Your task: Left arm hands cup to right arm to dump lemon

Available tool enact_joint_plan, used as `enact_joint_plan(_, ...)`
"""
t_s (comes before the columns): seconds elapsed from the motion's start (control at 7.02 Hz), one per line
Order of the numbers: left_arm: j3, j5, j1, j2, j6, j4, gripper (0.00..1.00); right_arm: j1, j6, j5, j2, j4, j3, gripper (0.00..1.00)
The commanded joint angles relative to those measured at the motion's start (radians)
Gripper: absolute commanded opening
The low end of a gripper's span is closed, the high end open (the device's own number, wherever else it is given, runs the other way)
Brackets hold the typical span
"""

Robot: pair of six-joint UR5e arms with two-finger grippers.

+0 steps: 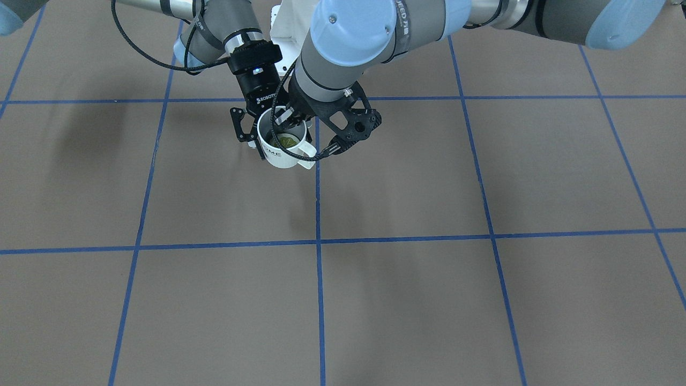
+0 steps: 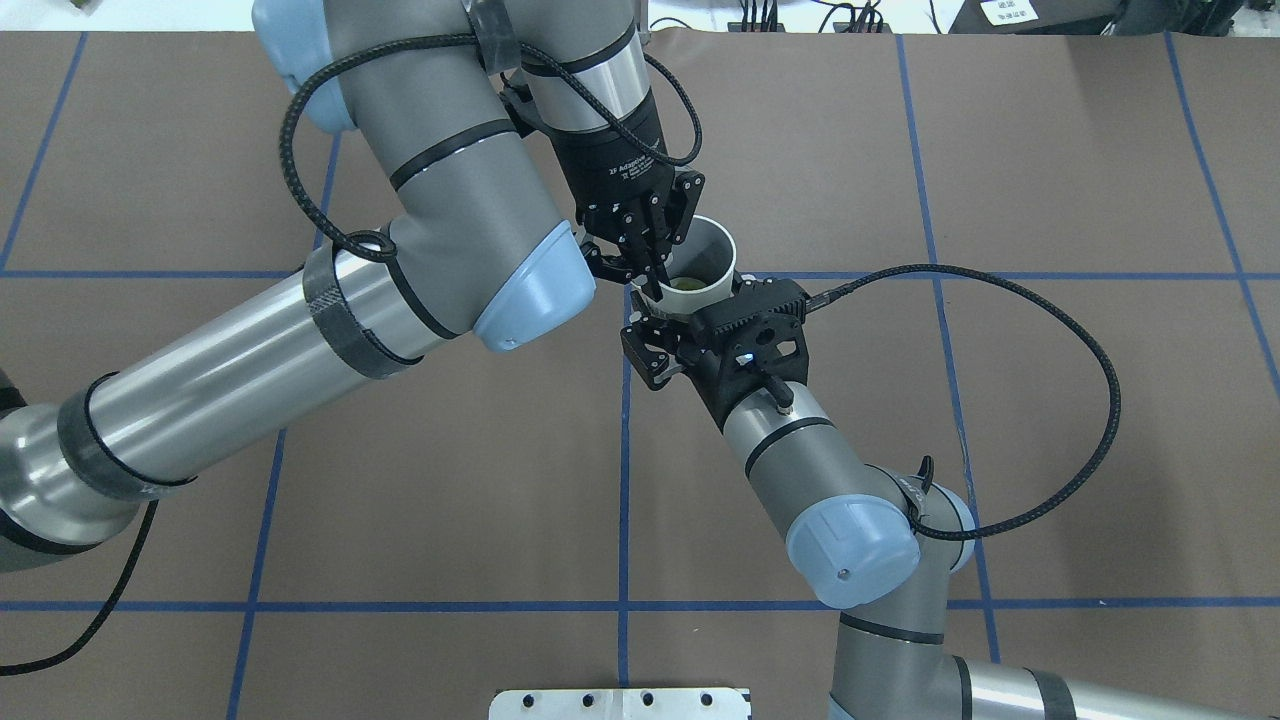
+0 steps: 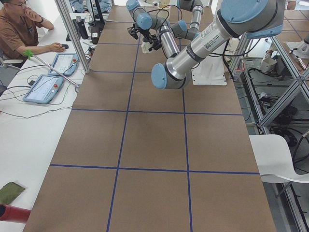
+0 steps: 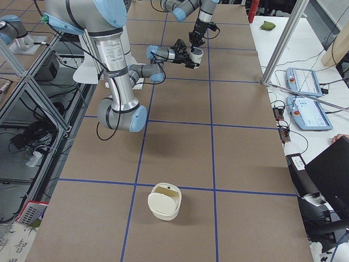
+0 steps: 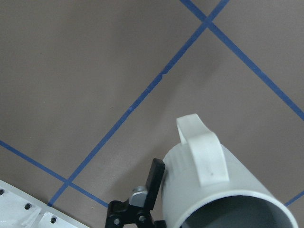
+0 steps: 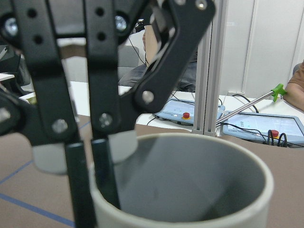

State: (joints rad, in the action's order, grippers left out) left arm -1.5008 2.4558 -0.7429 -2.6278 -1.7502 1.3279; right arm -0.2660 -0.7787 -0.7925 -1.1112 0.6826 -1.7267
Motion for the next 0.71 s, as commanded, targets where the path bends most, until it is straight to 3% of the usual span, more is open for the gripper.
enact_joint_plan(0.0, 0.001, 0.0, 0.0, -0.001, 0.0, 0.002, 0.0, 0.001, -0.002, -0.002, 0.001, -0.002, 0.001, 0.73)
enact_joint_plan(0.14, -0.001, -0.009, 0.0, -0.001, 0.001, 0.002, 0.99, 0.002, 0.001, -0.002, -0.002, -0.002, -0.001, 0.52)
enact_joint_plan(0.28, -0.004, -0.011, 0.0, -0.001, 0.001, 0.001, 1.0, 0.002, 0.009, -0.002, -0.002, -0.002, -0.002, 0.44)
enact_joint_plan(0.57, -0.048, -0.014, -0.018, 0.0, 0.001, -0.002, 1.0, 0.002, 0.012, -0.002, -0.004, 0.0, -0.002, 0.36)
